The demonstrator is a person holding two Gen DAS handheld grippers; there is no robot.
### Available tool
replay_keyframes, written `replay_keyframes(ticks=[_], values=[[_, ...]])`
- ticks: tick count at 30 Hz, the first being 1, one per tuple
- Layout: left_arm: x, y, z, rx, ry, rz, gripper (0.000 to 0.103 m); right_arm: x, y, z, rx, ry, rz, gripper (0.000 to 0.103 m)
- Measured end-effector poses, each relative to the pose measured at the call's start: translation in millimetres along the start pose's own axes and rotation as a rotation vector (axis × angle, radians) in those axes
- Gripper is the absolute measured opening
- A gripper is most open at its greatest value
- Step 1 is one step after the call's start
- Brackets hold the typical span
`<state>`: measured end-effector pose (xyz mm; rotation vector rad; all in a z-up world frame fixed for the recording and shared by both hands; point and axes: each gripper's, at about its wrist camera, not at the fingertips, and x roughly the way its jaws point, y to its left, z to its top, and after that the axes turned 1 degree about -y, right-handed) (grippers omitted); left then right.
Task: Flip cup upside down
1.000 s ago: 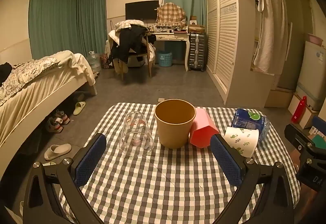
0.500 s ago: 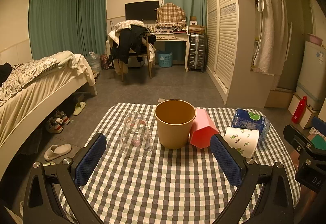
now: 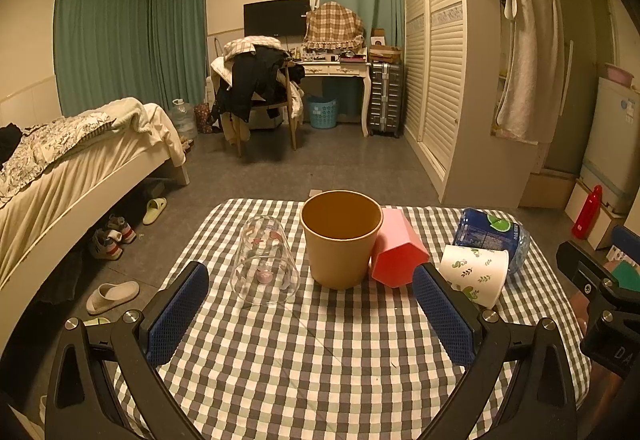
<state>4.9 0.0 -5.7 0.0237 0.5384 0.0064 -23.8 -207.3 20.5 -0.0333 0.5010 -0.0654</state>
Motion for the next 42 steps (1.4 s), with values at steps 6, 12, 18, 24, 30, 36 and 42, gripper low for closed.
replay_keyframes(ticks=[6,12,18,24,30,36,42], values=[[0.1,-0.6,-0.2,-0.001,0.001,0.0,0.103,0.9,-1.1,-0.1,0.0,0.001,0.001,0.103],[-0.1,-0.6,-0.4,-0.001,0.0,0.0,0.103,1.0,-1.2,-0.1,0.0,0.002,0.001,0.103],[0.1,-0.5,-0.2,-0.001,0.0,0.0,0.103,1.1,-1.2,-0.1,-0.001,0.002,0.001,0.103],[0.1,0.2,0.3,-0.001,0.001,0.0,0.103,0.6,-0.5,0.1,-0.001,0.002,0.001,0.103],[0.0,0.5,0.0,-0.001,0.001,0.0,0.103,1.3,-1.3,0.0,-0.001,0.004,0.001,0.103],[0.1,-0.1,-0.4,-0.001,0.001,-0.001,0.103,1.3,0.9,-0.1,-0.001,0.005,0.002,0.103],[4.2,-1.1,-2.4,-0.002,0.012,0.003,0.103,6.4,2.7,-3.2,0.001,0.009,0.005,0.103]])
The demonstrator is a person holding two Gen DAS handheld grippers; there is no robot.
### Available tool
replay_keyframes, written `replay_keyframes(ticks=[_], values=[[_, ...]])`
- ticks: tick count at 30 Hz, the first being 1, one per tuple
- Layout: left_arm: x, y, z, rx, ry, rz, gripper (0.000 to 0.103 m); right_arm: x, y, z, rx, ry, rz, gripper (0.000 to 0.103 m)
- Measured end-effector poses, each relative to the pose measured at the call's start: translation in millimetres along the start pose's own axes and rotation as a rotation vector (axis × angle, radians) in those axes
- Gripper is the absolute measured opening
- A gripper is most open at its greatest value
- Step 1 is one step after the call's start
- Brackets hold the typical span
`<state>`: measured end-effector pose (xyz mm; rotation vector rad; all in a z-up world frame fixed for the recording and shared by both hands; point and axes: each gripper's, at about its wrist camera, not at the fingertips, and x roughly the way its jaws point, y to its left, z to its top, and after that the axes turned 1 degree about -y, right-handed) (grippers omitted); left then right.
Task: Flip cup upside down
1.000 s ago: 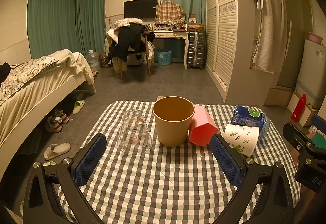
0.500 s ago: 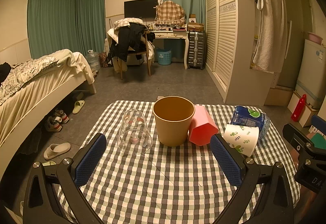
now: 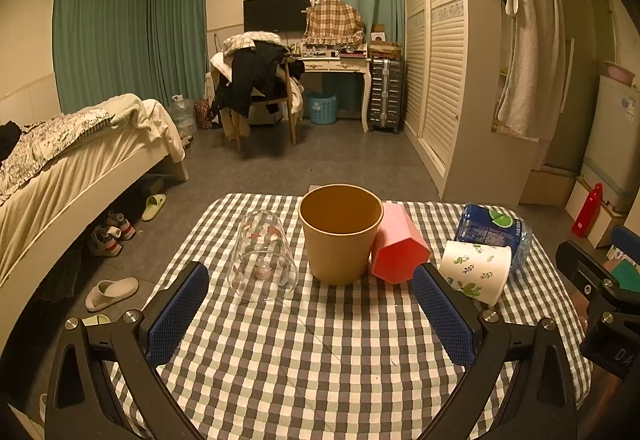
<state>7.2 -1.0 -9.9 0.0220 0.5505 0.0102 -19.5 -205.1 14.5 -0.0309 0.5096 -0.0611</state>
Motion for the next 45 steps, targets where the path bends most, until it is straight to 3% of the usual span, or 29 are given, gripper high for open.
replay_keyframes(ticks=[8,22,32,45], values=[[20.7,-8.1,-6.1,0.016,0.006,-0.007,0.103,26.9,-3.3,-10.7,0.029,0.044,-0.012,0.103],[107.4,-12.1,-9.0,0.001,0.086,0.022,0.103,73.5,-24.3,-0.7,0.122,0.131,0.008,0.103],[113.6,-18.8,3.0,-0.045,0.084,-0.041,0.103,84.6,-39.5,1.4,0.16,0.162,-0.016,0.103],[105.8,-33.0,13.5,-0.019,0.043,-0.101,0.103,87.1,-40.7,0.6,0.157,0.169,-0.022,0.103]])
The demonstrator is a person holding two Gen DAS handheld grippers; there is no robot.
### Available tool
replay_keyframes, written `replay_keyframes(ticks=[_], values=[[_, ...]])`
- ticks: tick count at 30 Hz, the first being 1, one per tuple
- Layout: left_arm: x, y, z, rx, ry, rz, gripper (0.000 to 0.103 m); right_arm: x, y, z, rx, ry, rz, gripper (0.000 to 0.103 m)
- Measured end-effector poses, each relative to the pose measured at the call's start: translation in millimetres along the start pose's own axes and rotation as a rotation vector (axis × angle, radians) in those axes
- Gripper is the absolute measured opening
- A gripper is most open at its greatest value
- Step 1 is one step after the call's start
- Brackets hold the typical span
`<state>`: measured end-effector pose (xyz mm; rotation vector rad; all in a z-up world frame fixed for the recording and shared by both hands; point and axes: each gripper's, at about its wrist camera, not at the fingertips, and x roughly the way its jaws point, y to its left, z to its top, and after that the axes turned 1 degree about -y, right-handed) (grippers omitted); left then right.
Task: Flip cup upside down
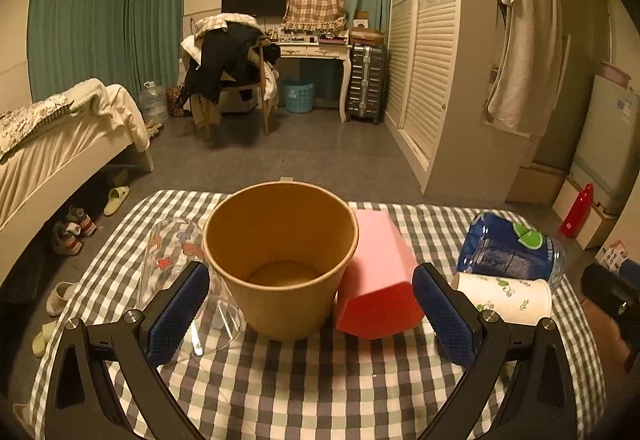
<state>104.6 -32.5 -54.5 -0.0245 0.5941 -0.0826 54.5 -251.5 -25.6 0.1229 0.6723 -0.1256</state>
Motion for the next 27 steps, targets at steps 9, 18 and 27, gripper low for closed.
replay_keyframes(ticks=[9,18,27], values=[[17.5,8.6,2.7,-0.005,0.009,0.008,0.09,3.9,5.0,-1.9,-0.012,0.009,-0.006,0.103],[29.0,3.2,1.4,0.017,0.001,0.017,0.088,11.0,6.0,-4.5,-0.018,0.021,-0.018,0.103],[39.0,1.1,3.2,0.04,-0.007,0.053,0.083,11.5,7.6,-5.7,-0.022,0.024,-0.019,0.103]])
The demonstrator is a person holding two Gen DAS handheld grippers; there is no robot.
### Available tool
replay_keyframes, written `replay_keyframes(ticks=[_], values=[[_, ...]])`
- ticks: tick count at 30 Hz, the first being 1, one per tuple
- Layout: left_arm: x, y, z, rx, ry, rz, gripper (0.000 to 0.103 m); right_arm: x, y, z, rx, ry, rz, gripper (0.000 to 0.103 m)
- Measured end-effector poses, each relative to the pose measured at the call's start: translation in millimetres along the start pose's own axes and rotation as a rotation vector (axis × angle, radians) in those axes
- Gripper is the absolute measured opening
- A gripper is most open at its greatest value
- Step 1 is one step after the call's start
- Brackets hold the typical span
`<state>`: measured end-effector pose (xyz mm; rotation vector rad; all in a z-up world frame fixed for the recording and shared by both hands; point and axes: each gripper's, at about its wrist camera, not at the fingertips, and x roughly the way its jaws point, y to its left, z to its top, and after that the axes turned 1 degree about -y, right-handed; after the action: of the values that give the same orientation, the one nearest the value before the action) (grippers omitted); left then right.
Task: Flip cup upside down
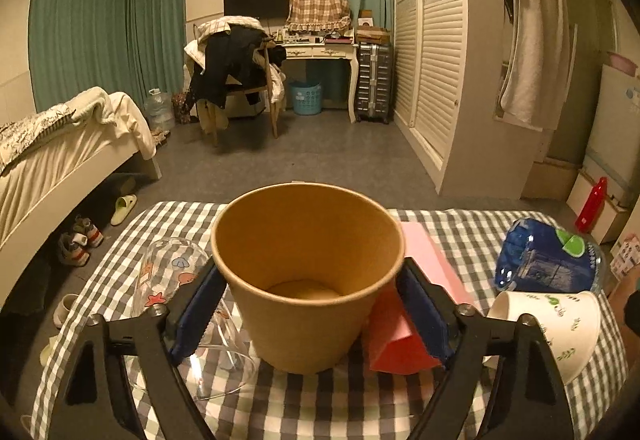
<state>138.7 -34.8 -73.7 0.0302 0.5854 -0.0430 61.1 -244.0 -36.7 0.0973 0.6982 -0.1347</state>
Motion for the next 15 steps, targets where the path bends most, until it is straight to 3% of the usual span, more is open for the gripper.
replay_keyframes(ticks=[7,15], values=[[-12.6,2.4,2.6,0.005,0.004,-0.004,0.081,-2.6,2.3,-0.1,-0.008,-0.003,0.006,0.103],[-79.0,0.5,3.0,0.037,0.009,-0.005,0.081,-26.1,4.7,1.6,-0.025,-0.048,0.009,0.103]])
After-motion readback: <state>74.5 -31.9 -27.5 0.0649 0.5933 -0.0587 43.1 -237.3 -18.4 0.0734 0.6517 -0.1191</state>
